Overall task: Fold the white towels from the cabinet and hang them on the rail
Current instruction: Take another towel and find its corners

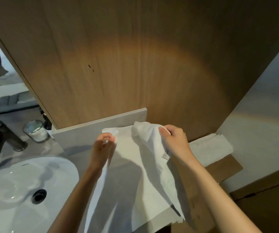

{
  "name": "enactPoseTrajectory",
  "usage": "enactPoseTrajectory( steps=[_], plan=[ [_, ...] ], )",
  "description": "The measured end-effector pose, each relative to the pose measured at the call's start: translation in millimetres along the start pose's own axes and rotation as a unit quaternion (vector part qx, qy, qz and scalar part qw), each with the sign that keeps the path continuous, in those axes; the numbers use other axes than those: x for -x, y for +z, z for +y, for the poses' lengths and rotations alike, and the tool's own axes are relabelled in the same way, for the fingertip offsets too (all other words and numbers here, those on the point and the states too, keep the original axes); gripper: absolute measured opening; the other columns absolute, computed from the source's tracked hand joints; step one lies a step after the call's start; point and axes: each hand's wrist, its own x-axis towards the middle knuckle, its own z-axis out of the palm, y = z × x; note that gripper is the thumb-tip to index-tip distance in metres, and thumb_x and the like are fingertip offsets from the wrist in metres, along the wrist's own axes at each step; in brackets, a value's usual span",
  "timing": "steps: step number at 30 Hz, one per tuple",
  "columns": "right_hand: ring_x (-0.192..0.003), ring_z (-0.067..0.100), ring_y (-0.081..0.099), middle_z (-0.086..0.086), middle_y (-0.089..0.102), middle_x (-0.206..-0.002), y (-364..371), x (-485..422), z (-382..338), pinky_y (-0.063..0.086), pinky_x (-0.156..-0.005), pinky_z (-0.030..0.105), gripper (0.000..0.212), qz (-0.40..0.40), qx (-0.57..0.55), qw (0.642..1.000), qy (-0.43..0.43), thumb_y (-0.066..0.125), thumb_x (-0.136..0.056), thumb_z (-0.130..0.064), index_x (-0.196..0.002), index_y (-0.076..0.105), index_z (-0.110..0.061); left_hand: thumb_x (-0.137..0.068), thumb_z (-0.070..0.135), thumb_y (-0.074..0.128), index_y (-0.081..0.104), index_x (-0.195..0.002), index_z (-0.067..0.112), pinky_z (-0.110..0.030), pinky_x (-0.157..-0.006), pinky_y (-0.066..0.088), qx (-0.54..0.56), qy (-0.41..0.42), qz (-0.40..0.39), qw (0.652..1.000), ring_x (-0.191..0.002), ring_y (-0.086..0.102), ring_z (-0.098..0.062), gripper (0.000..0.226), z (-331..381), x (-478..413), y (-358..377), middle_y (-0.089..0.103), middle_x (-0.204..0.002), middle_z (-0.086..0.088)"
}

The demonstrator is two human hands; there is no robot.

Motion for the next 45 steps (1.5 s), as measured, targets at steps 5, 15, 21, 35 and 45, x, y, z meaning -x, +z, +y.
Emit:
enactPoseTrajectory(
  steps=[5, 15, 21, 35, 45],
  plan=[
    [-0.066, 0.005, 0.054, -0.018, 0.061, -0.065, 30.4, -7.8, -31.3, 0.042, -0.064, 0.021, 0.016, -0.042, -0.074, 0.996, 0.004, 0.061, -0.091, -0.022, -0.077, 0.068, -0.024, -0.098, 0.019, 0.050, 0.060, -0.098, 0.018, -0.018, -0.056, 0.046, 0.063, 0.012, -0.059, 0.996, -0.060, 0.057, 0.000, 0.009, 43.1, 19.1, 8.2, 0.067, -0.070, 0.009],
    [-0.080, 0.015, 0.066, 0.006, 0.071, -0.086, 52.5, 33.1, -14.3, 0.051, -0.066, 0.019, 0.031, -0.145, -0.323, 0.928, 0.121, 0.073, -0.083, -0.006, -0.112, 0.061, -0.009, -0.093, 0.027, 0.059, 0.062, -0.103, 0.016, -0.017, -0.073, 0.051, 0.094, 0.019, -0.058, 0.994, -0.093, 0.067, -0.008, 0.015, 25.7, 38.9, 12.3, 0.071, -0.099, 0.010],
    [-0.054, 0.001, 0.051, -0.011, 0.059, -0.063, 46.7, 25.4, -21.9, 0.038, -0.050, 0.008, 0.017, -0.048, -0.174, 0.983, 0.012, 0.065, -0.092, -0.020, -0.099, 0.060, -0.006, -0.093, 0.021, 0.058, 0.059, -0.100, 0.008, -0.015, -0.074, 0.052, 0.041, 0.079, -0.048, 0.995, -0.089, 0.067, -0.004, 0.015, 27.7, 42.3, 18.6, 0.070, -0.100, 0.006],
    [-0.074, 0.010, 0.053, 0.004, 0.062, -0.087, 60.2, 22.5, -21.1, 0.039, -0.069, 0.023, 0.020, -0.167, -0.041, 0.984, -0.046, 0.037, -0.104, -0.033, -0.116, 0.048, -0.023, -0.086, 0.046, 0.062, 0.062, -0.098, 0.026, -0.031, -0.083, 0.057, 0.085, 0.004, 0.004, 0.996, -0.103, 0.066, -0.018, 0.023, 29.3, 40.7, 32.1, 0.066, -0.114, -0.001],
    [-0.061, 0.000, 0.056, -0.022, 0.061, -0.065, 43.1, 23.3, -22.7, 0.038, -0.057, 0.010, 0.010, -0.163, -0.088, 0.972, -0.147, 0.051, -0.099, -0.027, -0.107, 0.054, -0.023, -0.073, 0.039, 0.080, 0.072, -0.074, 0.042, -0.008, -0.069, 0.046, 0.035, 0.109, 0.011, 0.993, -0.086, 0.063, 0.003, 0.009, 36.1, 31.6, 25.4, 0.069, -0.084, 0.017]
  ],
)
